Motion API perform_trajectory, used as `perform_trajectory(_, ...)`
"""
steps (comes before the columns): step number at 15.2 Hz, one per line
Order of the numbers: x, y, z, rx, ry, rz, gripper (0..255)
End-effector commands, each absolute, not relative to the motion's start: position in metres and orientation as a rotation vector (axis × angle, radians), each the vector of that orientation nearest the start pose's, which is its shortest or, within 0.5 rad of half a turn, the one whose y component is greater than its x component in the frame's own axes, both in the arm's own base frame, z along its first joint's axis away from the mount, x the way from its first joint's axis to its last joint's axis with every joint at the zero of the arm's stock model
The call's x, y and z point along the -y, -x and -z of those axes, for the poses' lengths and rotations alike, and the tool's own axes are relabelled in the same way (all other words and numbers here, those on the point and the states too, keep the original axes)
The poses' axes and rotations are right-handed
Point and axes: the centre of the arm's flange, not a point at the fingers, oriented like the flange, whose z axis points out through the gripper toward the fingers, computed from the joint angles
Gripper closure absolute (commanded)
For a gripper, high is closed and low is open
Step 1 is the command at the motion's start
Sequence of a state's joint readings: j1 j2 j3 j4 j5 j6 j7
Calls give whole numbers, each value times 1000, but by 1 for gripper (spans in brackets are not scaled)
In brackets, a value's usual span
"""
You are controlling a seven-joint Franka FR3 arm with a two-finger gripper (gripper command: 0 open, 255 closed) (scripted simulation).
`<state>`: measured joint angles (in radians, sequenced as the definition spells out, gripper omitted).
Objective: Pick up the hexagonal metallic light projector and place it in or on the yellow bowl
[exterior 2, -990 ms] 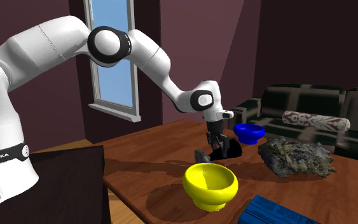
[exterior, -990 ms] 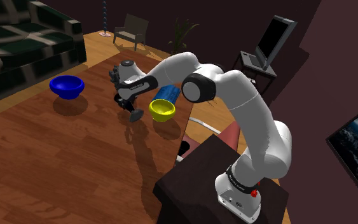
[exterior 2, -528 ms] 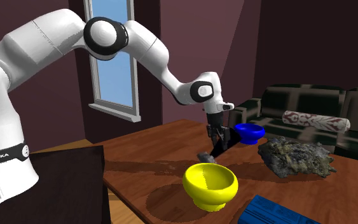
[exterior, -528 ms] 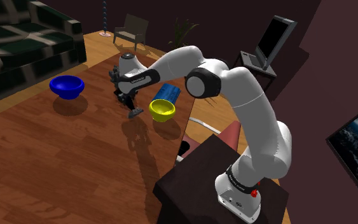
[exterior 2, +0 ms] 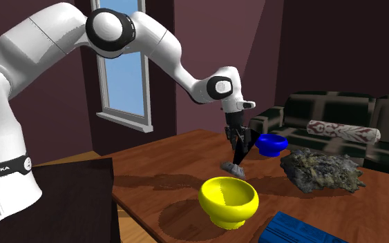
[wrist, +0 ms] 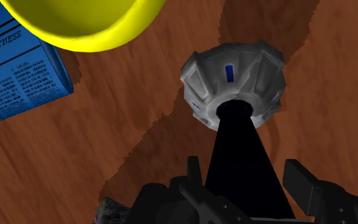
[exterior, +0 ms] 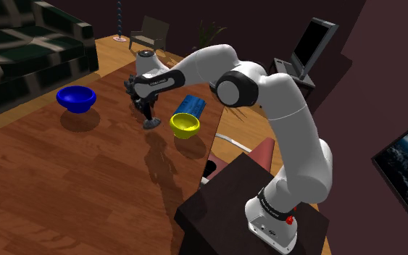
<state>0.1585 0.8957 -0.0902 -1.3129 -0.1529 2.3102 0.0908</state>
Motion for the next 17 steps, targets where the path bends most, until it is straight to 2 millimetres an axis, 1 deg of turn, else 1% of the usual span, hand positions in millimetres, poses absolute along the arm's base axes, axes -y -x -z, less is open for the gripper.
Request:
perform_trajectory(1,-64,-752,-219,186,3308,197,255)
perform_trajectory(12,-64,-752,-277,186,3308,197,255)
perform_trajectory(13,-64,-752,-278,186,3308,197,255)
perform_trajectory(17,-23,-719,-280,186,3308,197,255)
